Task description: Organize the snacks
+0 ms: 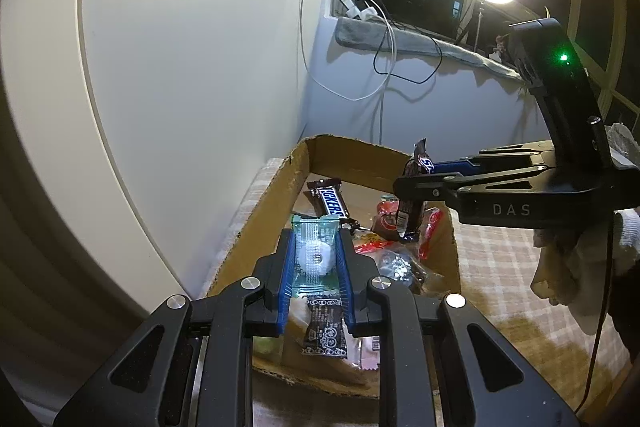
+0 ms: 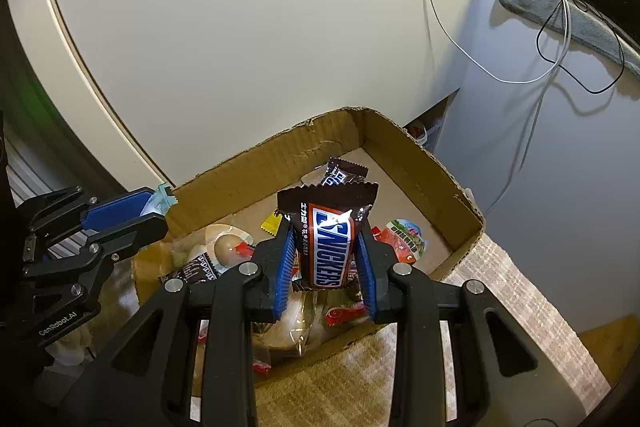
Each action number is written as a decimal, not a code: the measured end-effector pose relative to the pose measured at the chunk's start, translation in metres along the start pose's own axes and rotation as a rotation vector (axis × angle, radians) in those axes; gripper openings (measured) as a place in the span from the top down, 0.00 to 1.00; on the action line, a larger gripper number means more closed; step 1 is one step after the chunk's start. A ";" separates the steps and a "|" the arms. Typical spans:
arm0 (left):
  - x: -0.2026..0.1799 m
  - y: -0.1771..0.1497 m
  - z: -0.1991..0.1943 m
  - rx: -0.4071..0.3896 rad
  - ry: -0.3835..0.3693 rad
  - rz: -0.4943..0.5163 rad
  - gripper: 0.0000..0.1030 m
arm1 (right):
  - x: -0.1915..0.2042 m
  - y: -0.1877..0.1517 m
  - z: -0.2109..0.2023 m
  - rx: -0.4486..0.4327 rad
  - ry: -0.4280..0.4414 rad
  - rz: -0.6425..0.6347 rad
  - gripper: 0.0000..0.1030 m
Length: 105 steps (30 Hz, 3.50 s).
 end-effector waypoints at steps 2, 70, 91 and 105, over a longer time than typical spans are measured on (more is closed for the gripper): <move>0.001 0.000 0.001 0.003 -0.001 -0.001 0.82 | 0.000 0.000 0.002 0.003 0.003 0.001 0.71; -0.003 -0.017 -0.035 -0.024 0.098 -0.034 0.23 | 0.027 -0.036 -0.057 -0.122 -0.117 0.051 0.16; -0.044 -0.042 -0.086 -0.088 0.143 -0.025 0.20 | 0.047 -0.101 -0.133 -0.221 -0.195 0.100 0.16; -0.055 -0.042 -0.100 -0.113 0.150 -0.018 0.20 | 0.045 -0.126 -0.156 -0.247 -0.216 0.138 0.02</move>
Point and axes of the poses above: each gripper's, at about its wrist camera, not at the fingertips, and z roughly the way its jaws point, x to its left, y to its top, the point moved 2 cm from there along z, roughly the way its jaws point, and after that the axes turned 5 degrees about -z, right-handed, at the moved point
